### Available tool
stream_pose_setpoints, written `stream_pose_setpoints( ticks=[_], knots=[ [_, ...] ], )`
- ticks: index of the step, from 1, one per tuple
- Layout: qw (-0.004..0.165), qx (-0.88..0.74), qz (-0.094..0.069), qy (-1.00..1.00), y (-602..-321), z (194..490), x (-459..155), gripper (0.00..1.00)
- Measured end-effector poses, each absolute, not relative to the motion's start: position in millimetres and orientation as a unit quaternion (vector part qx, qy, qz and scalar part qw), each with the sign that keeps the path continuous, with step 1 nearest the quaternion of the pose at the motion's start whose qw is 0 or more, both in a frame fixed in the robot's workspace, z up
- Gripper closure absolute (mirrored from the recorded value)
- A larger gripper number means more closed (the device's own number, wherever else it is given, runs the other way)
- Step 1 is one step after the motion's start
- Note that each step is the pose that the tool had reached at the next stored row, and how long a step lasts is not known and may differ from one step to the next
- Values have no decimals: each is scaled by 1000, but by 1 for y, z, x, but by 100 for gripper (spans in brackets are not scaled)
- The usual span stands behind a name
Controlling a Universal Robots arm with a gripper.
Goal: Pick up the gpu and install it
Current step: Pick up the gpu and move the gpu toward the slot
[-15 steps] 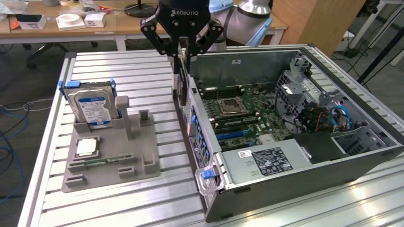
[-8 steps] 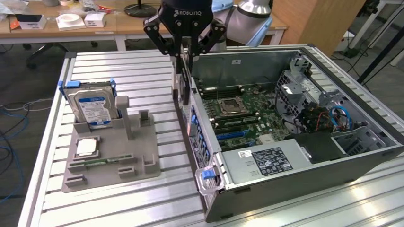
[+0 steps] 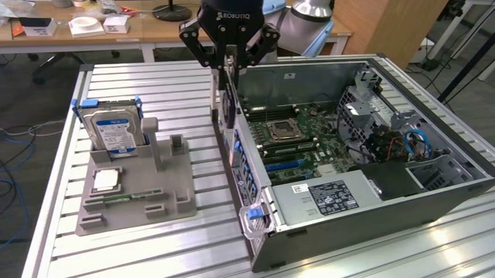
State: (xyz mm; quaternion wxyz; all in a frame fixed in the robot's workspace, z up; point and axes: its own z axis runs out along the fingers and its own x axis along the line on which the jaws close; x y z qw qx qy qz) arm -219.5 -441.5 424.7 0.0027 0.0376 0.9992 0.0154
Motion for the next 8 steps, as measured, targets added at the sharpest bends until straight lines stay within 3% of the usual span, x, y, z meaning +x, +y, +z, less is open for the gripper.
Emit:
stream_pose_setpoints(
  ticks=[8],
  knots=[
    [3,38,15,999,-442,425,-215,74]
  ],
)
